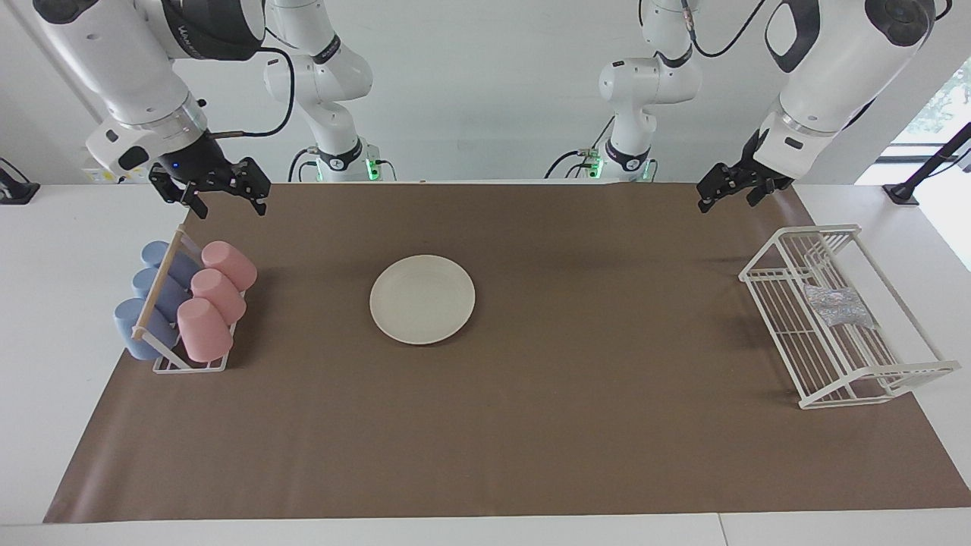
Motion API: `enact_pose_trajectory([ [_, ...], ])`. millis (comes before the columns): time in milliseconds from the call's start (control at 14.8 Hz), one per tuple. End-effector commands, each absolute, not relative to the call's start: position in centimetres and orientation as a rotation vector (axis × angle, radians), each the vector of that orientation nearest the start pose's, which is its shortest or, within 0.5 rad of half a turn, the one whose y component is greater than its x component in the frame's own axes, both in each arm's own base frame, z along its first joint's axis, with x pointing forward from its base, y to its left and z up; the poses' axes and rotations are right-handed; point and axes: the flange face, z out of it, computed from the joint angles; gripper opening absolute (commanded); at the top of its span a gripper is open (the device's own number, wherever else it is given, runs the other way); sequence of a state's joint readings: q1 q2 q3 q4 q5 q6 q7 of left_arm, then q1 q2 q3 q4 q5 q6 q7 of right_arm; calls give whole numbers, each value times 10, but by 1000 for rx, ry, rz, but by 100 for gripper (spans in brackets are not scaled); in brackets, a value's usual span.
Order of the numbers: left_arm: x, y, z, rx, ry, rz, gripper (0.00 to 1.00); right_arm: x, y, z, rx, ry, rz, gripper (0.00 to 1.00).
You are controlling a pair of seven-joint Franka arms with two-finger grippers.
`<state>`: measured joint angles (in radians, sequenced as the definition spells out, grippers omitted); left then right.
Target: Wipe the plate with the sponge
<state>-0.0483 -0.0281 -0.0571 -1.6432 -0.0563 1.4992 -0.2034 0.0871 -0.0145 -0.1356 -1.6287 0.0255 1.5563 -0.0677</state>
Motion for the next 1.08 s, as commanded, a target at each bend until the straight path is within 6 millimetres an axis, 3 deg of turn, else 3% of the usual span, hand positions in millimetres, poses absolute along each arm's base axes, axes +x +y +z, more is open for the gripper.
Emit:
enact_pose_trajectory([
  [0,527,-62,603,-3185,-153,178,100,548,-24,615,-3144,-29,35,100],
  [541,532,-64,605,-3182,-170,109,100,547,-19,611,-3140,-39,56,100],
  [676,535,-62,604,-3116,-210,68,100,546,-19,610,-3139,-46,63,100],
  [946,557,-60,571,-2888,-141,8,100,545,-20,609,-3139,-36,70,100],
  [1014,566,-56,551,-2812,-113,11,100,545,-20,608,-3139,-36,72,100],
])
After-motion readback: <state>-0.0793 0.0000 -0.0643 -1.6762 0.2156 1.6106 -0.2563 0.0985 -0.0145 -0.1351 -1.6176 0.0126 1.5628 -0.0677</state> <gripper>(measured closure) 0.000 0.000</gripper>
